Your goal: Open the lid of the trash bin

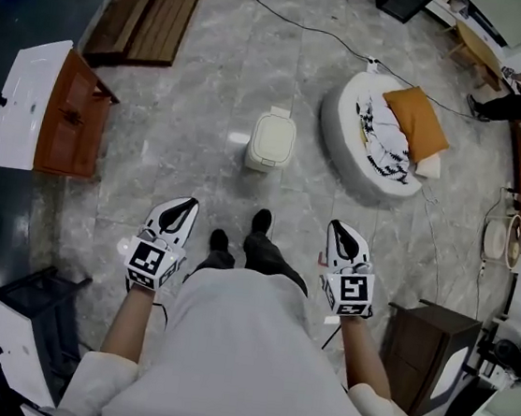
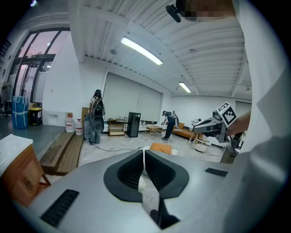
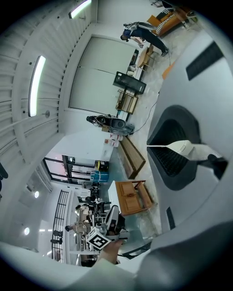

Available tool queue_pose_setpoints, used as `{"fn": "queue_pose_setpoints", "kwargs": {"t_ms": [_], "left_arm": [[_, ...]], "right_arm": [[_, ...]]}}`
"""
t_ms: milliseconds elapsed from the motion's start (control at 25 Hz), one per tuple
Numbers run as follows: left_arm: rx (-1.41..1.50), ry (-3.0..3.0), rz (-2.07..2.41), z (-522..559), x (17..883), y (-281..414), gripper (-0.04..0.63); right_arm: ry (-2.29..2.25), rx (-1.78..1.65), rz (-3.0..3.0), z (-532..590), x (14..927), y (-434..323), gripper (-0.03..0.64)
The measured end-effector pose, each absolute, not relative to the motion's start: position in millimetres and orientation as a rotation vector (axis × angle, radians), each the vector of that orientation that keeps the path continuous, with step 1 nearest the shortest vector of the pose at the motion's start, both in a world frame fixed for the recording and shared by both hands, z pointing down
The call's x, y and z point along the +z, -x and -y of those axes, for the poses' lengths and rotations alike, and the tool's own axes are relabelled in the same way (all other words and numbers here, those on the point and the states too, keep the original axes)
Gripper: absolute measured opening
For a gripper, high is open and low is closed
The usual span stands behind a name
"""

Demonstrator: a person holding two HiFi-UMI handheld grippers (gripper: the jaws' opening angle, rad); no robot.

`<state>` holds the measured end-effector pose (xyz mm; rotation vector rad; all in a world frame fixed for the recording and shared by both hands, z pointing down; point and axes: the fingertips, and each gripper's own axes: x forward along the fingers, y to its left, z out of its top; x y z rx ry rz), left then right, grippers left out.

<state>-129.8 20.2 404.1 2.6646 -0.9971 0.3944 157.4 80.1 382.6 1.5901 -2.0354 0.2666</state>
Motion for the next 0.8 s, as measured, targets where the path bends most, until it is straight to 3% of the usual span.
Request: {"fn": "queue_pose_setpoints", "kwargs": {"t_ms": [800], "left_arm": [[0.457, -2.537, 1.128, 49.2, 425.8, 54.9, 0.020]], "right_arm": [[-1.313, 0.328, 2.168, 41.8, 432.6, -213.1, 0.034]]}}
